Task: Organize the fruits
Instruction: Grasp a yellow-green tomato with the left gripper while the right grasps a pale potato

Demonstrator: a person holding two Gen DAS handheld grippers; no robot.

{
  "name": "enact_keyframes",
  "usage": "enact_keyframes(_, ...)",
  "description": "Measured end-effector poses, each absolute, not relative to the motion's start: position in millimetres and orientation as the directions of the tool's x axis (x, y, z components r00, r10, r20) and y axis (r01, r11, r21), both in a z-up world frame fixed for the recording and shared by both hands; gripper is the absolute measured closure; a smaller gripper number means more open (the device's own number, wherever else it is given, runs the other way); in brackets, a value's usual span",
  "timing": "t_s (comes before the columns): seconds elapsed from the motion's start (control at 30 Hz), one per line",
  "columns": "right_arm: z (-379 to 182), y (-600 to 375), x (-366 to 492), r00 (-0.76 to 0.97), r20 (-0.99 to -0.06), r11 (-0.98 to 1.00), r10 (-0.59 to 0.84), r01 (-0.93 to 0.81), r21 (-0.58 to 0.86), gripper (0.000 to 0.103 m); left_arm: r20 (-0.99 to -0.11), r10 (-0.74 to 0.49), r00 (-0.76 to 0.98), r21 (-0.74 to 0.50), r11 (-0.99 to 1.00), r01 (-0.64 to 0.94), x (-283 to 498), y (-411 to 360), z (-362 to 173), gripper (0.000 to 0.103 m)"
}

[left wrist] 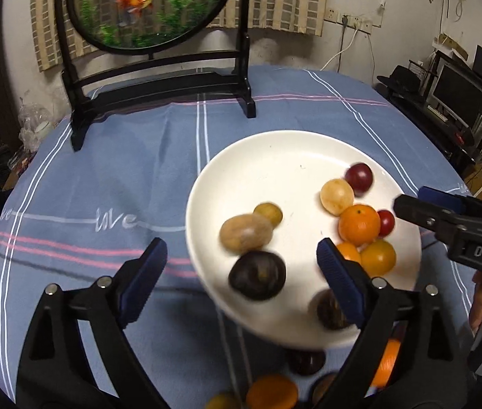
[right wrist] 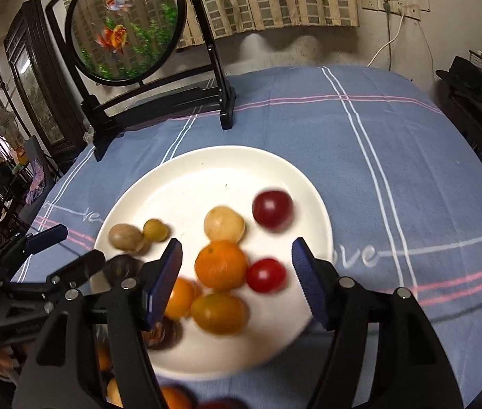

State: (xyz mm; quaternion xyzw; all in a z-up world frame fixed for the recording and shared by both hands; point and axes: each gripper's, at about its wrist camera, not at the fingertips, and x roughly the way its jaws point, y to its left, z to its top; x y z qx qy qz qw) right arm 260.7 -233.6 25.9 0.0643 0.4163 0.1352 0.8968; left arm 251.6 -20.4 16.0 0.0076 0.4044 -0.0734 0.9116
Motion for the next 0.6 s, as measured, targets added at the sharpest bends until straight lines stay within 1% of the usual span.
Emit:
enact_keyframes(0.07, 28, -238, 244, 0.622, -0.732, 0.96, 0.28, -0.184, 0.211, 0.035, -0.741, -0.132, 0.659, -0.059, 0.989, 0.132, 240, -14, 16, 0.007)
enact_keyframes(0.2, 29, -244, 204, 0.624, -0.732, 0.962, 0.273, -0.179, 0.206, 0.035, -0.73, -0.13, 0.671, -0.059, 0.99, 0.127, 209, -8, 15, 0.006)
enact_keyframes(0.33, 25, -244, 158, 0.616, -0.745, 0.966, 0.257, -0.17, 0.192, 0.035, -0.729, -0.122, 0.674, -0.028, 0.988, 0.149, 173, -8, 10, 0.005)
enact_keyframes(0.6, 7, -242, 100, 0.583, -0.75, 0.95, 0.313, -0.174, 0.261, 0.035, -0.732, -0.133, 0.668, -0.014, 0.983, 0.181, 121, -9, 7, 0.004)
